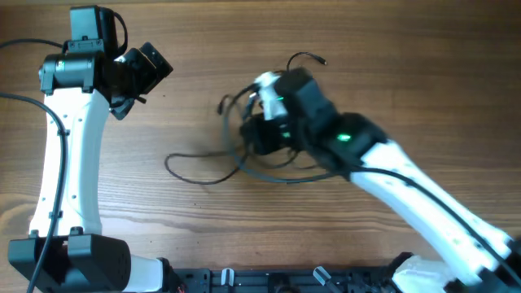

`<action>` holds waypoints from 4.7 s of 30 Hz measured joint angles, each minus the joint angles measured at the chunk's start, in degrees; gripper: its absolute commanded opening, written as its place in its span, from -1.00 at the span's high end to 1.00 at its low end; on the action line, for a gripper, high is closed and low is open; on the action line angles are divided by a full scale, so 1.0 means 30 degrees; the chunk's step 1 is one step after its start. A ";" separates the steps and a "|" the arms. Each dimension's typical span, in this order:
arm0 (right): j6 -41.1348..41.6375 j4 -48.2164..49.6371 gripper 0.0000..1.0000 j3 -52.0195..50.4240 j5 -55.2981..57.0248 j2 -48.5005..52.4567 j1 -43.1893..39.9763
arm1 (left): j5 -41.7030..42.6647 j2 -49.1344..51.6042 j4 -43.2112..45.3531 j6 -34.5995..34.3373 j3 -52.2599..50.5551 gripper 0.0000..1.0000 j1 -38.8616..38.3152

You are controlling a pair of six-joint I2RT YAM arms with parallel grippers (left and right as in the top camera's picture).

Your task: Untangle cables

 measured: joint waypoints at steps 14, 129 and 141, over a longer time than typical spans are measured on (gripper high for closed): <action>0.3672 0.4481 0.91 0.0000 -0.7628 -0.7176 -1.4273 | 0.0000 0.0000 0.0000 0.0000 0.0000 -1.00 0.0000; 1.2524 1.8185 0.91 -0.5872 -1.0214 -0.5377 -1.0287 | 0.1246 0.0029 0.0007 0.0882 0.0000 -0.94 -0.1450; 1.2961 1.8338 0.91 -0.5872 -1.0163 -0.4495 -1.0316 | 0.6834 0.2535 0.4306 0.3388 -0.2980 -0.72 -0.8102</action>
